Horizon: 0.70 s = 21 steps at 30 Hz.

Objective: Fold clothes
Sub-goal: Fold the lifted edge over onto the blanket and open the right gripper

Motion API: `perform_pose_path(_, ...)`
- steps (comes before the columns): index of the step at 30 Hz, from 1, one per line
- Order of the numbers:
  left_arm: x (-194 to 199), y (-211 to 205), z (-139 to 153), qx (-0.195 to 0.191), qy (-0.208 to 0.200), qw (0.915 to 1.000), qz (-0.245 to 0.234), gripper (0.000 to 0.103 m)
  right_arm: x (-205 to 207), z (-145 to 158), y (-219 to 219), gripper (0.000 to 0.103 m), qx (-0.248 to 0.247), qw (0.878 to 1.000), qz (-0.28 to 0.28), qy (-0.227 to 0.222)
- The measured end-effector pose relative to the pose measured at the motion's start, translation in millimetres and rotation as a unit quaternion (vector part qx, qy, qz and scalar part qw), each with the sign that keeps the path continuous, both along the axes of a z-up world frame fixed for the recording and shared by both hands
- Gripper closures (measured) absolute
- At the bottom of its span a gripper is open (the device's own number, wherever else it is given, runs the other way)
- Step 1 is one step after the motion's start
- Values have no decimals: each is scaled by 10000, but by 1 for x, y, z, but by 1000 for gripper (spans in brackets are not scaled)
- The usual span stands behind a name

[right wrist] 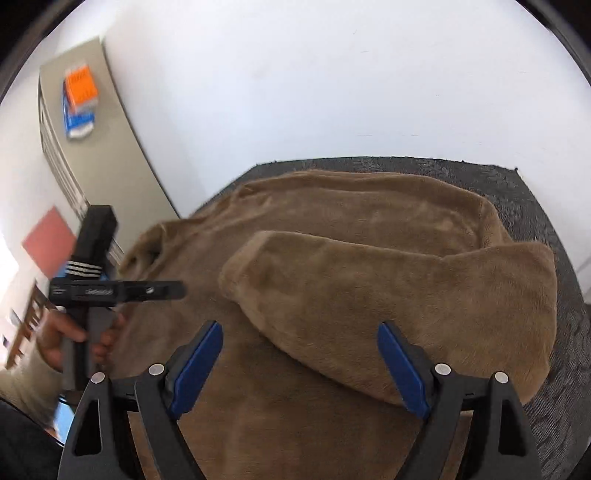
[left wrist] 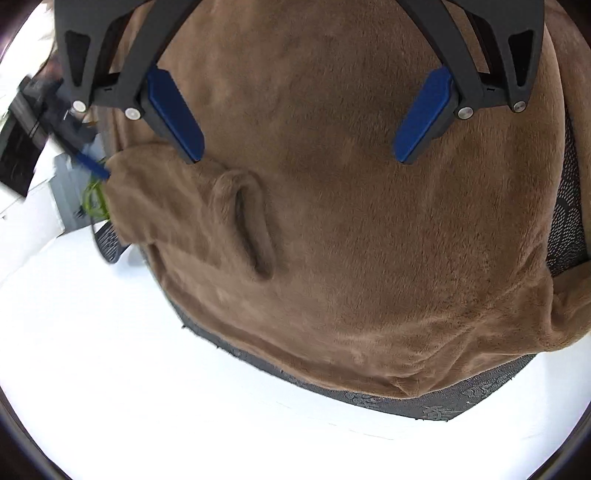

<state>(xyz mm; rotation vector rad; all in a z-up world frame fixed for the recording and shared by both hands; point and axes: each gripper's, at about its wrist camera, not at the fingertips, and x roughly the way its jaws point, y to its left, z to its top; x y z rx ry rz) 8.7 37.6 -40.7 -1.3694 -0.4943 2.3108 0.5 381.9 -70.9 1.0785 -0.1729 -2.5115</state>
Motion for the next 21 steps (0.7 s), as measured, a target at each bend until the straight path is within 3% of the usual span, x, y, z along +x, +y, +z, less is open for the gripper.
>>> perform_pose_path(4, -16, -1, 6, 714, -194, 9972, -144, 0, 12, -5, -16, 15, -174, 9994, 91, -282)
perform_pose_path(8, -41, 4, 1, 1515, -657, 9859, -260, 0, 22, -21, -29, 15, -132, 9986, 76, -513)
perform_pose_path(14, -76, 24, -8, 1887, -917, 9772, -326, 0, 28, -48, -32, 15, 163, 9978, -199, -617)
perform_pose_path(17, -87, 36, -13, 1803, -965, 9782, -367, 1, 29, -53, -30, 15, 189, 9976, -254, -615)
perform_pose_path(21, -96, 52, -17, 1778, -1004, 9767, -652, 20, 27, -55, -27, 15, 69, 9978, -266, -603)
